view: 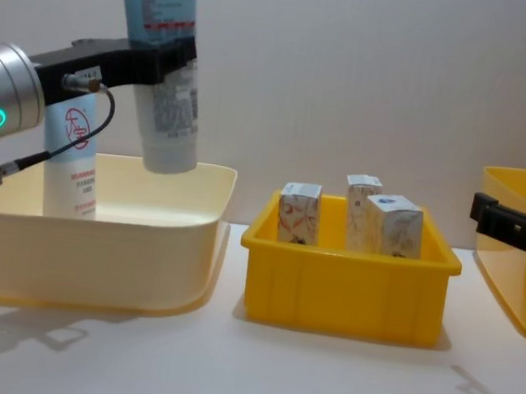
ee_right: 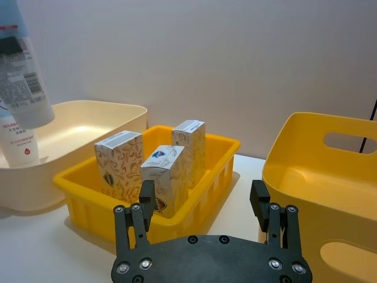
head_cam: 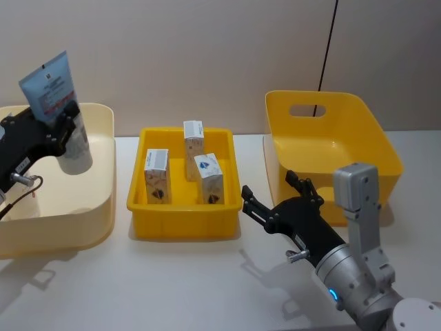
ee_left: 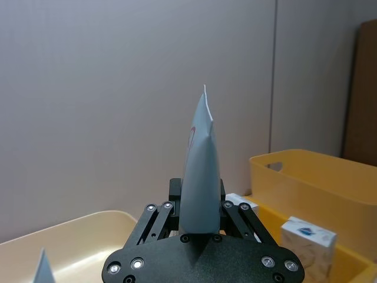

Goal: Bimanual collaborative sorting of washing and personal care products

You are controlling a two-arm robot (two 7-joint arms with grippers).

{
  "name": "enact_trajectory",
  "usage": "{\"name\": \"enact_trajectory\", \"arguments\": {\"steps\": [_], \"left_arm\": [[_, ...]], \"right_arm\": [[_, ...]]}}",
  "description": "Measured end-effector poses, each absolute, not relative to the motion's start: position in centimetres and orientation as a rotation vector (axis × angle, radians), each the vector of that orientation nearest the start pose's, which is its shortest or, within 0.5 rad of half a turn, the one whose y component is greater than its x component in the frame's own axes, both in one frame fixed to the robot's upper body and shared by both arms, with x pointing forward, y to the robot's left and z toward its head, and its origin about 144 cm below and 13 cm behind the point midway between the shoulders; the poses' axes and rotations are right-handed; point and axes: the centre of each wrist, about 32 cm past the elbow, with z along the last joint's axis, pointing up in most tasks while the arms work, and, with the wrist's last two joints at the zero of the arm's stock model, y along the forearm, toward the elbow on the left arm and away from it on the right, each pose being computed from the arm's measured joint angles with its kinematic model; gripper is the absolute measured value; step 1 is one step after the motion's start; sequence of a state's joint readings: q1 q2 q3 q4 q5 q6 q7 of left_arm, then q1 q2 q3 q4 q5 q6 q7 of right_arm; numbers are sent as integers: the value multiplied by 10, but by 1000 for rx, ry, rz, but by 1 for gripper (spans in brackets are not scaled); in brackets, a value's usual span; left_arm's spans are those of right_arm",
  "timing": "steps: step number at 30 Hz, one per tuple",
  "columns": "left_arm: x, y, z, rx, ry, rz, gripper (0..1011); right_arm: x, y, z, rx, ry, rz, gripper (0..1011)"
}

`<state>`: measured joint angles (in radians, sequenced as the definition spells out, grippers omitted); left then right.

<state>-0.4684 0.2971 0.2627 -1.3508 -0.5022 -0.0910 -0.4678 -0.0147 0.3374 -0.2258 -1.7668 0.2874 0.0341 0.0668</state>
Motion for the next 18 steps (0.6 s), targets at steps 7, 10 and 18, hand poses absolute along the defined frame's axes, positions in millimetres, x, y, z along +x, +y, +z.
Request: {"name": "enact_trajectory", "arguments": {"steps": [7,10,18], "left_arm": [[573,256,1249,-297,-140,811,292],[573,254,1250,-307,-133,767,292],[572,246,1249,-322,-103,649,292]], "right_arm": [[443,-237,1189,26,-75,-1230,1001],[443,-237,1189,26,-75,-1229,1001],[443,-237,1189,26,-75,-1229,1001]]}}
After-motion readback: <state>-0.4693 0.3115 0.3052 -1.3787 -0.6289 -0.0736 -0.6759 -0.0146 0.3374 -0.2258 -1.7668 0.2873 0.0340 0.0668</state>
